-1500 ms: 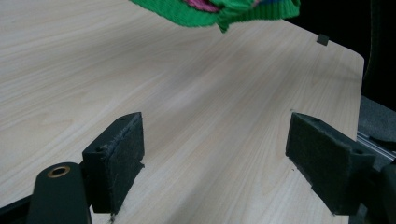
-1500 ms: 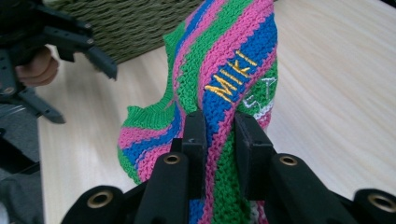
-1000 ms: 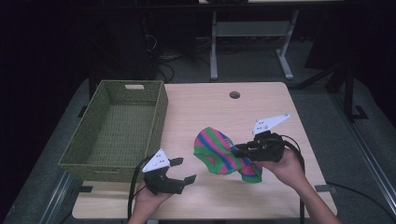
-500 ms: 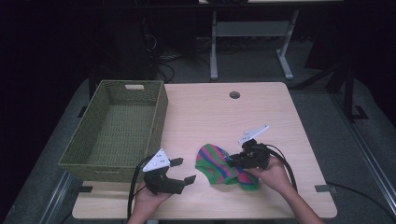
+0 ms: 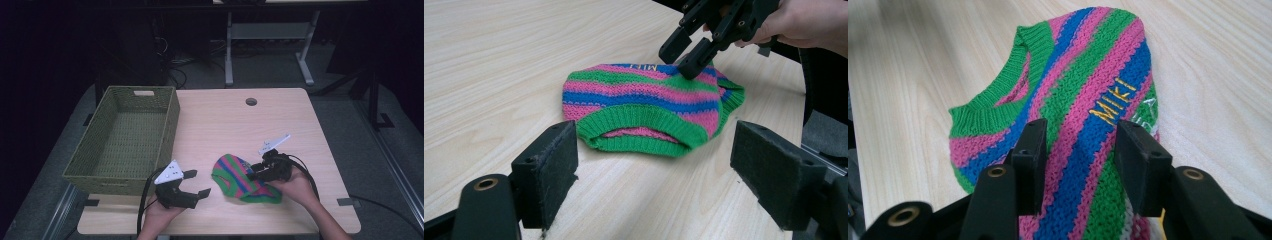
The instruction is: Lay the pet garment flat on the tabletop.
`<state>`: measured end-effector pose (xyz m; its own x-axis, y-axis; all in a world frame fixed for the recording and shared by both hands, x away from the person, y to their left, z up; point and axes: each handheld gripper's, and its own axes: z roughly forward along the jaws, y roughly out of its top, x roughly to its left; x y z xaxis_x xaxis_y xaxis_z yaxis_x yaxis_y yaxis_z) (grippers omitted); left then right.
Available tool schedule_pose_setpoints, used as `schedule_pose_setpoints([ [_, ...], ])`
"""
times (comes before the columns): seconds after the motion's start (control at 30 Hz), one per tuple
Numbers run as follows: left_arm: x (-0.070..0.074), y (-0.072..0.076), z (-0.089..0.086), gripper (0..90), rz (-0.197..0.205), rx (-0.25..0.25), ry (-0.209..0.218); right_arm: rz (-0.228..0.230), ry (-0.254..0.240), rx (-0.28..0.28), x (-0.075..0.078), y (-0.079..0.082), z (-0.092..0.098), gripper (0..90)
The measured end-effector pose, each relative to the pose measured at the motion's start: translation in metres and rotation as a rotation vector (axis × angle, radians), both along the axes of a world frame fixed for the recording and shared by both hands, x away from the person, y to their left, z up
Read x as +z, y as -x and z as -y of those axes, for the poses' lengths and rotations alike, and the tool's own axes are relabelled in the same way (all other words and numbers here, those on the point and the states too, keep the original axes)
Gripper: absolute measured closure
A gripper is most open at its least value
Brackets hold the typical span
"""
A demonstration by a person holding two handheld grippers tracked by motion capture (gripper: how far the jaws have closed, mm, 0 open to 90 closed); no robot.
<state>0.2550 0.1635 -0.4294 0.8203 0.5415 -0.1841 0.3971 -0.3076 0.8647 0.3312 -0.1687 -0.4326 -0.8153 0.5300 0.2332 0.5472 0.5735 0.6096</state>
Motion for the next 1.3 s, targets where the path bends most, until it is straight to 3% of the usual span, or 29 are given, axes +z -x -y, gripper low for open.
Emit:
schedule_pose_setpoints([
  [0.1, 0.0, 0.0, 0.0, 18.7, 0.0, 0.0, 0.0, 0.013, 0.007, 0.008, 0.0, 0.0, 0.002, 55.0],
  [0.3, 0.0, 0.0, 0.001, 18.7, 0.002, -0.002, 0.0, -0.008, 0.035, 0.012, -0.01, 0.0, 0.002, 57.5],
  [0.47, 0.0, 0.001, 0.001, 18.8, -0.002, -0.005, -0.007, -0.009, 0.063, 0.061, -0.018, 0.001, -0.004, 71.4],
  [0.63, 0.0, 0.001, 0.001, 18.8, -0.001, -0.005, -0.008, -0.015, 0.06, 0.087, -0.019, 0.003, -0.008, 73.8],
  [0.8, -0.001, 0.001, 0.002, 18.9, 0.0, -0.006, -0.008, -0.016, 0.053, 0.089, -0.017, 0.003, -0.006, 66.1],
  [0.97, -0.001, 0.001, 0.002, 18.9, -0.001, -0.005, -0.008, 0.009, 0.008, 0.092, -0.003, 0.012, -0.005, 60.0],
  [1.13, -0.001, 0.001, 0.003, 18.9, -0.002, -0.005, -0.012, 0.018, -0.014, 0.166, 0.007, 0.025, -0.023, 54.9],
  [1.3, -0.001, 0.001, 0.002, 19.0, -0.003, -0.001, -0.009, 0.022, -0.012, 0.228, 0.007, 0.029, -0.037, 50.4],
])
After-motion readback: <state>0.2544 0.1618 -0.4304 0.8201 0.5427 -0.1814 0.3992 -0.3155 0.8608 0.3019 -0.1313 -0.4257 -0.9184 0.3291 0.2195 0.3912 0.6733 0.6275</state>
